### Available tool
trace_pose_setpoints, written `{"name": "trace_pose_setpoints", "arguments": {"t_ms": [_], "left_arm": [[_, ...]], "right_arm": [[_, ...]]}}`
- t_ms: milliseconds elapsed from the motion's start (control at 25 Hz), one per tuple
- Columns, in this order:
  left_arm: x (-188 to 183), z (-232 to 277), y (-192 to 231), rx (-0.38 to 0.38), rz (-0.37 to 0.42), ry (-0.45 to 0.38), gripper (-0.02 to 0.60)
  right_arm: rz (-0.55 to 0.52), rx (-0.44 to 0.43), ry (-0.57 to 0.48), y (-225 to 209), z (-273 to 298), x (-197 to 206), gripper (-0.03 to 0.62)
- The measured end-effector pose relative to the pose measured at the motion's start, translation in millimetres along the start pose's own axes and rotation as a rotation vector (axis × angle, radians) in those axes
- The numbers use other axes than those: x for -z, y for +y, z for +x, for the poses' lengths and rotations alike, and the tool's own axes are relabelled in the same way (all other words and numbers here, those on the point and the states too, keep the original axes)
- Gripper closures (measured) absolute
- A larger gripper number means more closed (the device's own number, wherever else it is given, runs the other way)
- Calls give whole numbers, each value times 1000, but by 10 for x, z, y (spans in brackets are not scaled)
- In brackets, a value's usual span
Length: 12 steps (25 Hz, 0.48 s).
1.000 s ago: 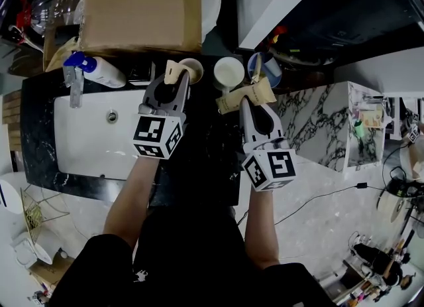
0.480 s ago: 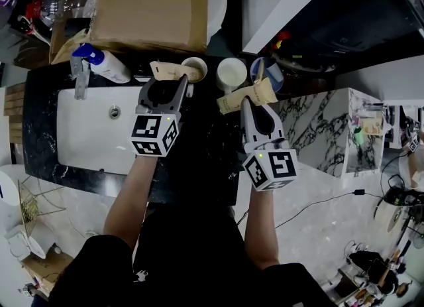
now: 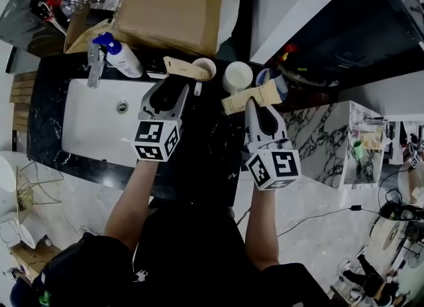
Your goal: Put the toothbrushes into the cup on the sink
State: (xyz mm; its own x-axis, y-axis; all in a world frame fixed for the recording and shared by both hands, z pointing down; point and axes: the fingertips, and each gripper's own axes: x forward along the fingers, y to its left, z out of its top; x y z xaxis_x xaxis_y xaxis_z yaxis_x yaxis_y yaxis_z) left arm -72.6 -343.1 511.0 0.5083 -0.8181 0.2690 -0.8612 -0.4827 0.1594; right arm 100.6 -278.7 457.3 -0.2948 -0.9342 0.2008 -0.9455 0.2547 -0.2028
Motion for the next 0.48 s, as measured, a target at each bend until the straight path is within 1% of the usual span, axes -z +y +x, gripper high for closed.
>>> {"name": "trace_pose_setpoints", "arguments": {"t_ms": [160, 480], "left_arm": [[-62, -138, -48, -14, 18, -10, 402], [-267, -366, -134, -32, 35, -47, 474]], "right_arm": [[-8, -15, -22, 23, -53, -101, 566], [-22, -32, -66, 63, -167, -301, 566]]}}
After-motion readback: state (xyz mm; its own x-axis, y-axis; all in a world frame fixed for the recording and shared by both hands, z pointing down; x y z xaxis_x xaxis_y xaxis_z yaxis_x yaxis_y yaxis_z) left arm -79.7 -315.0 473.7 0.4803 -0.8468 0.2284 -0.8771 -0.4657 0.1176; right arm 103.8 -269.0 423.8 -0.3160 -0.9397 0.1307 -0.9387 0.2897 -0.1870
